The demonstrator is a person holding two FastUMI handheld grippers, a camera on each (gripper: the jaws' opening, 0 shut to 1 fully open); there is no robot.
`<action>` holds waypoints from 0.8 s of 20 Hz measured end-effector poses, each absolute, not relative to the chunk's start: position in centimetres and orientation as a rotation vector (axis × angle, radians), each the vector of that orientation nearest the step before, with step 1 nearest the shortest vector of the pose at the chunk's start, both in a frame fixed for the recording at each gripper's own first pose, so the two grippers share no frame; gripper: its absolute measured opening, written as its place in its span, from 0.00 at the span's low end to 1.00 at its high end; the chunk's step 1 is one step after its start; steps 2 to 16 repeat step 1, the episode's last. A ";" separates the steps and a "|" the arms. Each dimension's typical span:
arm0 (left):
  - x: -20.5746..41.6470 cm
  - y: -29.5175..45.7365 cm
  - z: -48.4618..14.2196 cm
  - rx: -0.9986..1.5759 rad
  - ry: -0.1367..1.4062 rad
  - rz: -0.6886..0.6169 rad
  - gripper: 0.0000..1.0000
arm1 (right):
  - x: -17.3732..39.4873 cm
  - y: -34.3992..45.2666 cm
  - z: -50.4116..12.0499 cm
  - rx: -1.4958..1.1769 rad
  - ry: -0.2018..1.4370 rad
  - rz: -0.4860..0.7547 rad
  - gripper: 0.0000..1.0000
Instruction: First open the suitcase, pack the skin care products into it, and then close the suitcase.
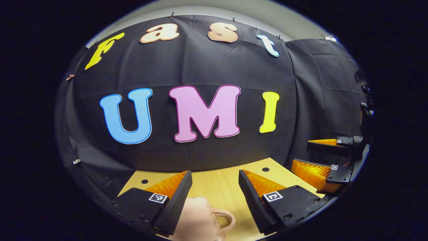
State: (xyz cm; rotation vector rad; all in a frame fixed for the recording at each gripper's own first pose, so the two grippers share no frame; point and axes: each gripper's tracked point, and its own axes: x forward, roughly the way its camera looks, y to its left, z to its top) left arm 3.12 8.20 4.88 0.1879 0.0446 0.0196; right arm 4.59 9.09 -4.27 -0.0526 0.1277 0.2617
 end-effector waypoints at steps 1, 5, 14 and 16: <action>3.1 8.6 5.2 0.192 0.041 0.022 0.88 | 4.5 9.3 -4.2 -0.052 0.129 0.261 0.96; 3.1 8.6 5.2 0.192 0.041 0.022 0.88 | 4.5 9.3 -4.2 -0.052 0.129 0.261 0.96; 3.1 8.6 5.2 0.192 0.041 0.022 0.88 | 4.5 9.3 -4.2 -0.052 0.129 0.261 0.96; 3.1 8.6 5.2 0.192 0.041 0.022 0.88 | 4.5 9.3 -4.2 -0.052 0.129 0.261 0.96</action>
